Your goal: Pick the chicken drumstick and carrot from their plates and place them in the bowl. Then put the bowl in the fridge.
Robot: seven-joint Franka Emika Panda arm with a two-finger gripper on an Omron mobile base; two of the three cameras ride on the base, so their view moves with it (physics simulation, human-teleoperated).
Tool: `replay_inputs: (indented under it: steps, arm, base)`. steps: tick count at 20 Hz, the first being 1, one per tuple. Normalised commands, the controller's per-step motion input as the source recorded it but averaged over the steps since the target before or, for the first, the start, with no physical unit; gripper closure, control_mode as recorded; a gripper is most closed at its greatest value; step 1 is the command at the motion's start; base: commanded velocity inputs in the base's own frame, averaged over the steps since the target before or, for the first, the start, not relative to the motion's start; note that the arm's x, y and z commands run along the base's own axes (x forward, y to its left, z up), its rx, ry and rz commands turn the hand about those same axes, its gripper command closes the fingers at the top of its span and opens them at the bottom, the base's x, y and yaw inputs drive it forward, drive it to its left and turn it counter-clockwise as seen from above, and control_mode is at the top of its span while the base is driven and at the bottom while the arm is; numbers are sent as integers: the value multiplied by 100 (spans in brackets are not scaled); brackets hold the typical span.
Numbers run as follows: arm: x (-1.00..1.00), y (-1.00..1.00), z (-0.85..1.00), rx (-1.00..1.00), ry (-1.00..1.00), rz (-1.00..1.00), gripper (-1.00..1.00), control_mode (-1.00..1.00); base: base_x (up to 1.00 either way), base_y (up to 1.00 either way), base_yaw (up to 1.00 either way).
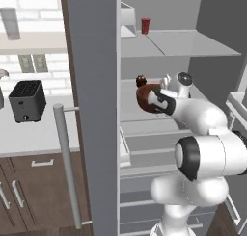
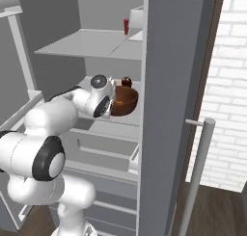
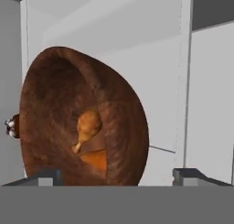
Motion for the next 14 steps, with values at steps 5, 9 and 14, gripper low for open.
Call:
replay_inputs:
  steps: [5,9,14]
  arm:
    - [-100,-1,100,0,5,0,-100,-100]
    - [-100,0,100,0,14,1,-100,-100]
    - [-100,0,72,-10,-14,0,-100,-100]
  base:
    - [0,0,0]
    - [0,0,0]
    - [0,0,0]
